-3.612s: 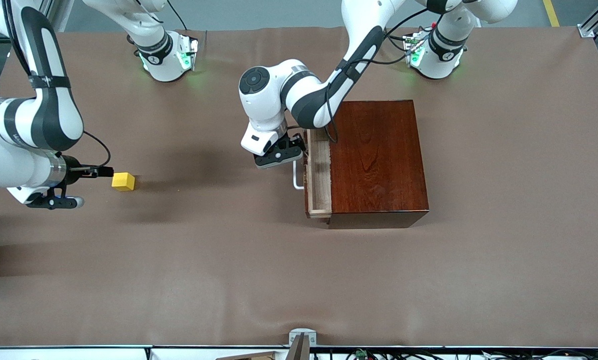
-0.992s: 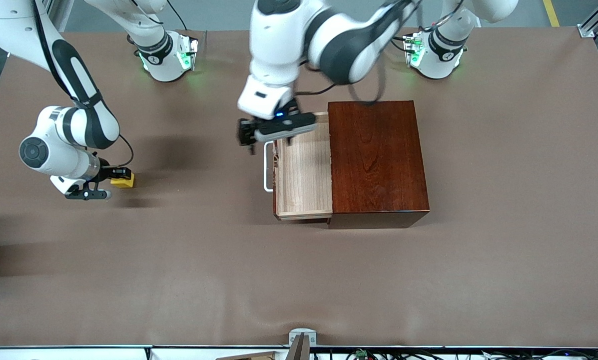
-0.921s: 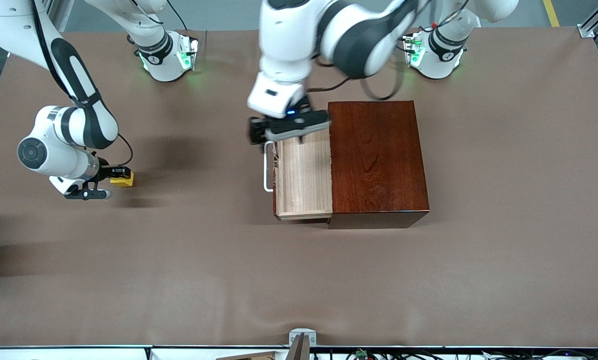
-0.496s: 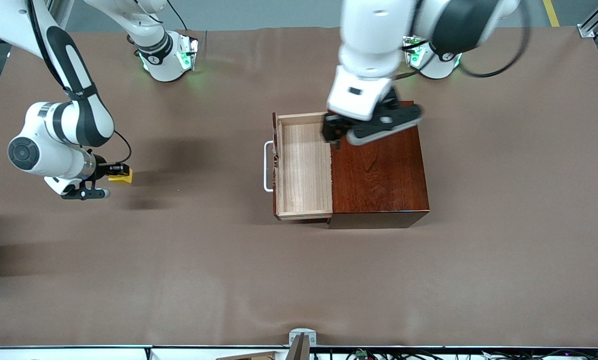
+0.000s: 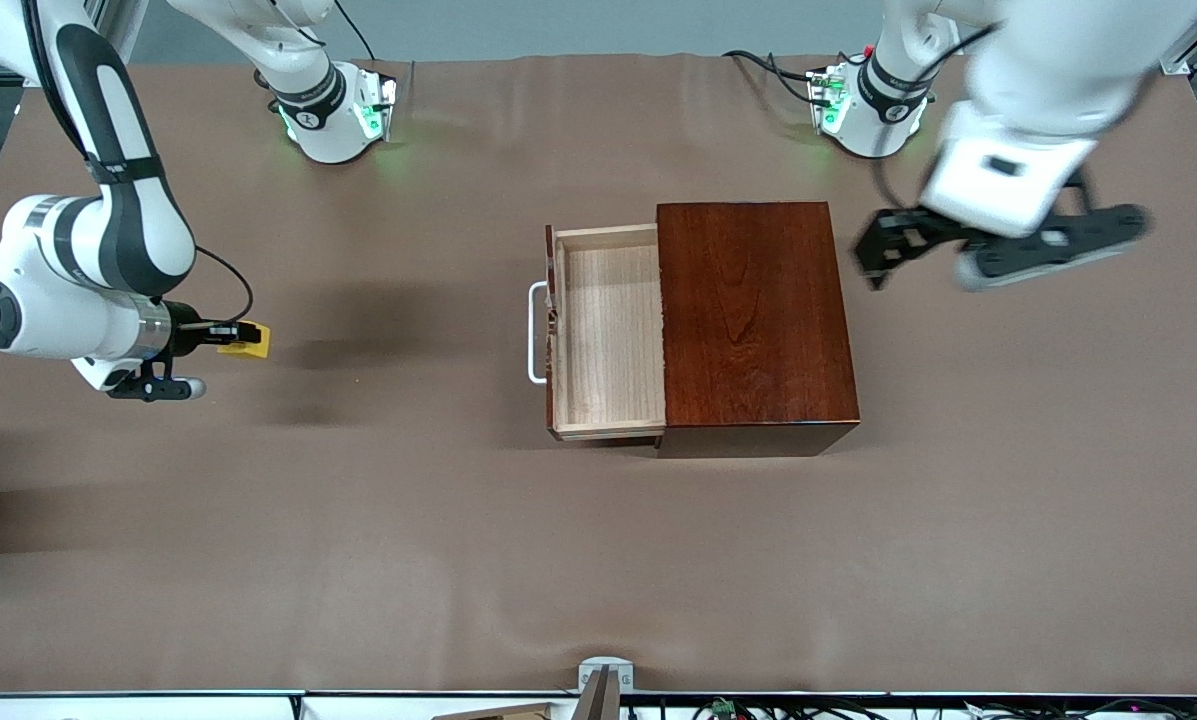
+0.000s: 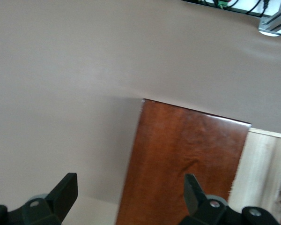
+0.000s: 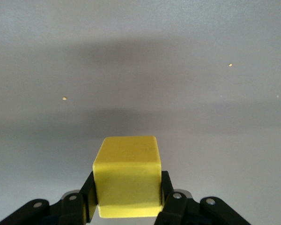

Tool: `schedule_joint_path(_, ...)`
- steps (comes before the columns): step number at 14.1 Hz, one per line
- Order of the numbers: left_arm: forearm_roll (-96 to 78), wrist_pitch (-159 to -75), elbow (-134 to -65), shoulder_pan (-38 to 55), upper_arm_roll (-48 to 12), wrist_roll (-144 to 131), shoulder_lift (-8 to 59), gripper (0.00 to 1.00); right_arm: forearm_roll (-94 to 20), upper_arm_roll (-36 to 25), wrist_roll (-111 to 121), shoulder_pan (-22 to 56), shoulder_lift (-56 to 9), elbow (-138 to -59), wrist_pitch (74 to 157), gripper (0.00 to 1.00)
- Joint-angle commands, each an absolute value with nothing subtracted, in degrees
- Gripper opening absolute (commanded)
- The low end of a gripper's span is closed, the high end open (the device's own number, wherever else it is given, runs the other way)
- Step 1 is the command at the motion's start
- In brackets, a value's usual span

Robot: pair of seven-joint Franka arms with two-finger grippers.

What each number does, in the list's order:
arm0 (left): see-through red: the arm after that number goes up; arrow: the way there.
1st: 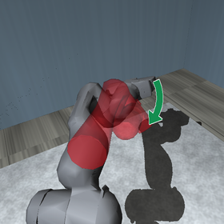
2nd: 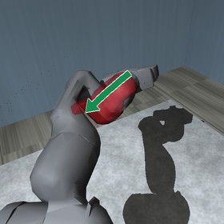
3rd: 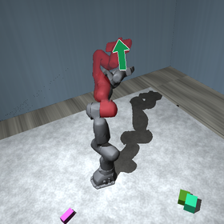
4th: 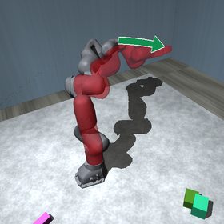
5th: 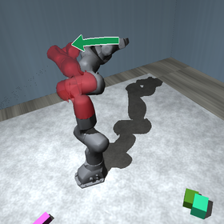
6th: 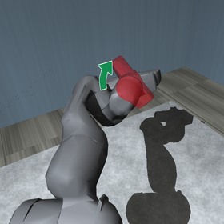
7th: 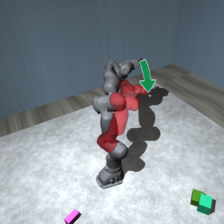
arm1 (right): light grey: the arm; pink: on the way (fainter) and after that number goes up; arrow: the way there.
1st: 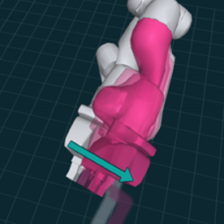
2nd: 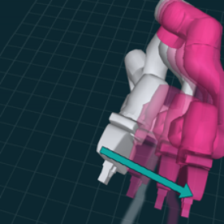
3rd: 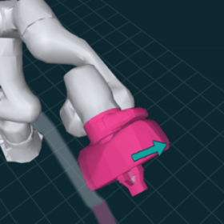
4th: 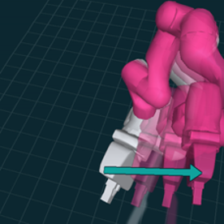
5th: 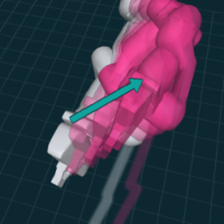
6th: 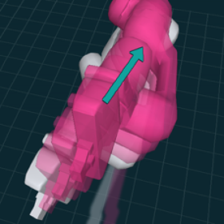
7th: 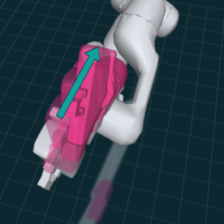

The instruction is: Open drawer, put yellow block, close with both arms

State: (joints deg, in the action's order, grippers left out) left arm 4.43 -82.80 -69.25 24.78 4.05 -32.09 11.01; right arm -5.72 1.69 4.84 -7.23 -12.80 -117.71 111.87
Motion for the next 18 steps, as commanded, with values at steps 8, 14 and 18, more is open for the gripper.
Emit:
schedule_joint_path(8, 3.43, -83.66, -83.91, 12.84, 2.73, -11.95, -0.07, 1.0, -11.08, 1.58, -28.43, 7.45, -9.14, -112.33, 104.15, 0.0)
schedule_joint_path(14, 3.34, -85.52, -89.11, 1.33, -6.77, -9.15, -2.81, 1.0, -12.74, 1.58, -44.96, 15.27, -10.1, -107.86, 104.5, 0.0)
schedule_joint_path(18, 3.43, -85.52, -88.77, 1.32, -6.94, -7.21, -2.55, 1.0, -12.92, 1.58, -56.32, 21.0, -12.21, -103.28, 104.5, 0.0)
